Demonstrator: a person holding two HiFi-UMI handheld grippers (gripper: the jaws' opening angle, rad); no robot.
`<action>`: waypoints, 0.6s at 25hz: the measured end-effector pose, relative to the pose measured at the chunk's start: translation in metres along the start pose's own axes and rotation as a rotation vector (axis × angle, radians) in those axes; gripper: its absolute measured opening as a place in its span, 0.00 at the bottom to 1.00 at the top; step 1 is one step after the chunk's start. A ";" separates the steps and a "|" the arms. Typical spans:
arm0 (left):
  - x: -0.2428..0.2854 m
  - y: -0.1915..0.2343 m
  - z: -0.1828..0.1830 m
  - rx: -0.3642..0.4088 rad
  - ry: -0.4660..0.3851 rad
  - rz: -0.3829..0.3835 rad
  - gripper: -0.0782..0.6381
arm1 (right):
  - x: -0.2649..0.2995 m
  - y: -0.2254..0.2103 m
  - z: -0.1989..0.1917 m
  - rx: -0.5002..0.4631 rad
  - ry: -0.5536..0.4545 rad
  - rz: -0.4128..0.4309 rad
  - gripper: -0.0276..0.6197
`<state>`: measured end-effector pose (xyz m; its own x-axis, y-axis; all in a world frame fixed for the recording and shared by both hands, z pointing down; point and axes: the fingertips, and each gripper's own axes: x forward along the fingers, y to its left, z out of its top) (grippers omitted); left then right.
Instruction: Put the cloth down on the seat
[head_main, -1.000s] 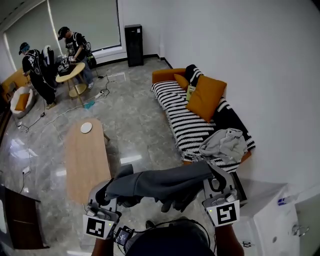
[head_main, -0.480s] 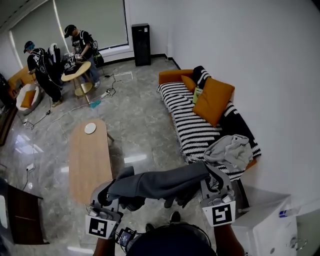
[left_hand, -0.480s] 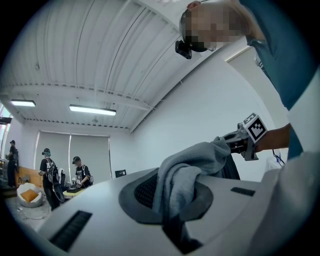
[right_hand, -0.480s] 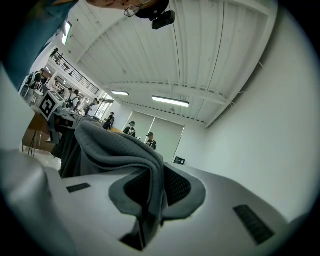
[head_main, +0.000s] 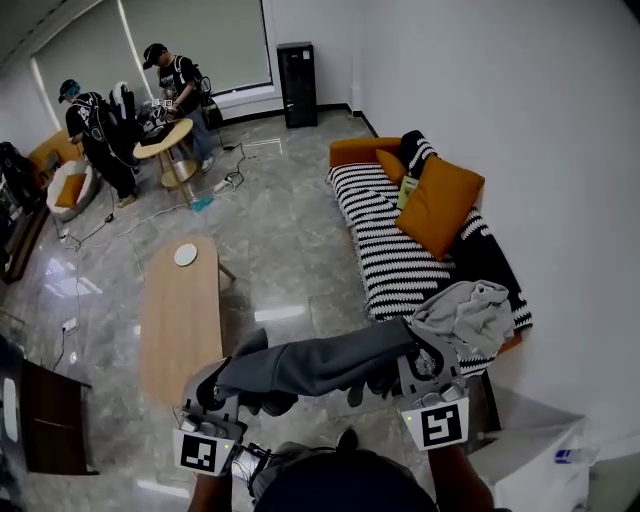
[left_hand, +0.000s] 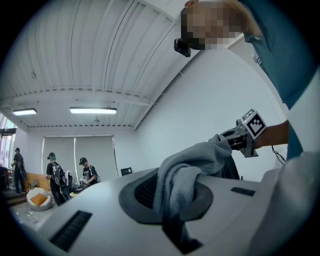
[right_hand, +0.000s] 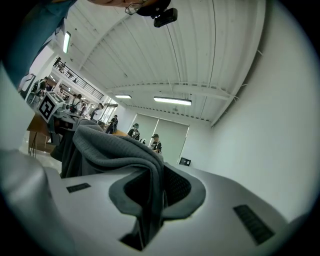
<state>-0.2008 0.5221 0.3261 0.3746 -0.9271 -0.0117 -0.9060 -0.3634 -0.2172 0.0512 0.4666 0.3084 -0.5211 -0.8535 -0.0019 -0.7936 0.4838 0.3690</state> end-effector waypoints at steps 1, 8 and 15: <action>0.003 -0.001 0.000 0.000 0.000 0.005 0.13 | 0.002 -0.003 -0.002 0.002 -0.001 0.003 0.11; 0.026 0.008 -0.006 -0.009 0.009 -0.010 0.13 | 0.025 -0.011 -0.009 0.006 0.014 -0.007 0.11; 0.044 0.047 -0.004 -0.016 -0.019 -0.048 0.13 | 0.053 -0.006 0.004 0.005 0.028 -0.055 0.11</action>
<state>-0.2274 0.4637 0.3190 0.4214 -0.9066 -0.0202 -0.8899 -0.4091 -0.2019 0.0273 0.4189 0.3020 -0.4672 -0.8841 0.0042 -0.8226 0.4364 0.3644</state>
